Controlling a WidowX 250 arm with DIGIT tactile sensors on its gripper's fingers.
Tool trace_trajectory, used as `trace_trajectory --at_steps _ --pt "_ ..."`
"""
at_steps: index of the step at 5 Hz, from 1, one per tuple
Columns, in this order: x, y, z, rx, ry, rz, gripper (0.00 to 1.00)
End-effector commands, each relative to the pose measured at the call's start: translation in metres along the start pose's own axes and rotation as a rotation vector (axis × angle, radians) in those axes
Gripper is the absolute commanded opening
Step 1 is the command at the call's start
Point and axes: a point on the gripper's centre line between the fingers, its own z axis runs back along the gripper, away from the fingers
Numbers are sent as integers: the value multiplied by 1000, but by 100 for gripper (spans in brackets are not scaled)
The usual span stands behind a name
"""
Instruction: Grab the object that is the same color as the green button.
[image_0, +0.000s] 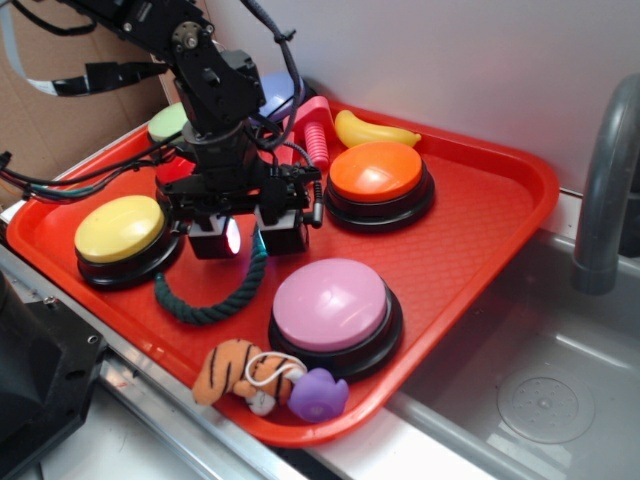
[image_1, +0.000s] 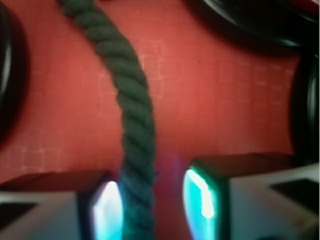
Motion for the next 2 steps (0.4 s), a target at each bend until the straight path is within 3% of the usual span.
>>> trace_trajectory --at_steps 1,2 --pt "11 4 30 -55 -7 2 0" --pt "19 4 65 -71 -38 -70 0"
